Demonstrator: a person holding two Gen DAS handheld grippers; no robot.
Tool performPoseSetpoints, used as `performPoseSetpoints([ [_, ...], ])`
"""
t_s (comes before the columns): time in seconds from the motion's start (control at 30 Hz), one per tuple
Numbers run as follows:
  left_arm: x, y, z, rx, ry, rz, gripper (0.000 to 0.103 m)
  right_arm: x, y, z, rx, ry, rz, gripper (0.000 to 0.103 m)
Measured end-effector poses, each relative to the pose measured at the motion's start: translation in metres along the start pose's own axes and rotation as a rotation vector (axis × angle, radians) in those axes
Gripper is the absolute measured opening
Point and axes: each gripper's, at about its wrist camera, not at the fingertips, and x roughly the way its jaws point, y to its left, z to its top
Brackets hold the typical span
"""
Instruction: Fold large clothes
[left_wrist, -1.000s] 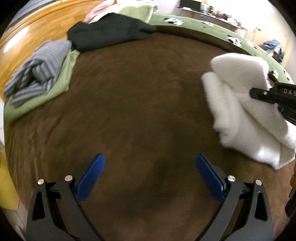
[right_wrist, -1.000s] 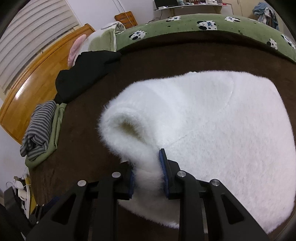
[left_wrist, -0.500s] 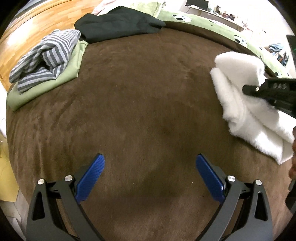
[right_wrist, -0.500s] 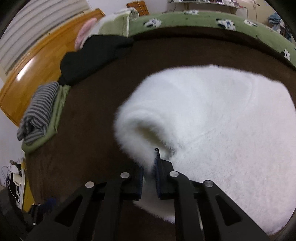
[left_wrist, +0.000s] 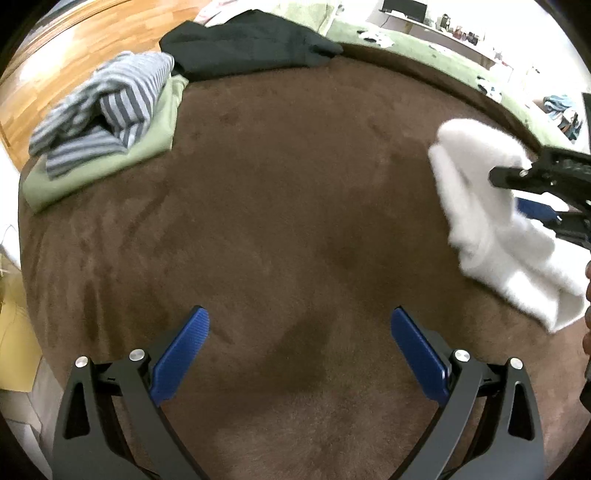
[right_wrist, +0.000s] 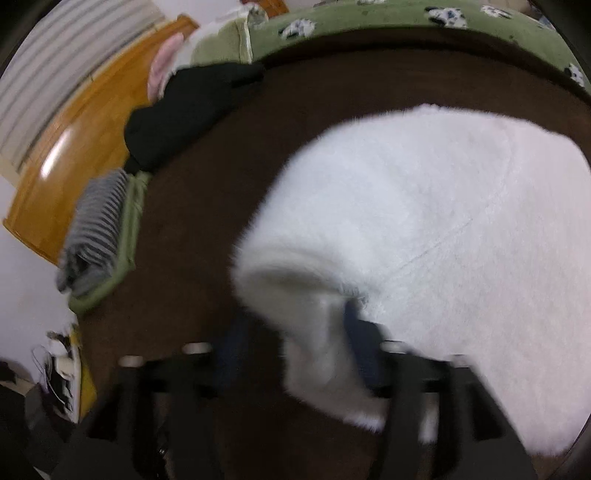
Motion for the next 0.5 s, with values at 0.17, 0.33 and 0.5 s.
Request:
performPoseSetpoints([
  [0.17,-0.026,-0.014,0.033,0.079,-0.042,-0.077,0.096,-0.059,-0.018,0.016,0.069,-0.054,-0.011,0.067],
  [0.33,-0.048,-0.063,0.073,0.147,-0.098,-0.254,0.096,-0.091,-0.055,0.04,0.056,-0.062,-0.092,0.069],
  [0.5,-0.042,-0.141,0.097,0.215,-0.159,-0.284,0.096,-0.091,-0.093,0.067,-0.035,-0.051,-0.177,0.069],
])
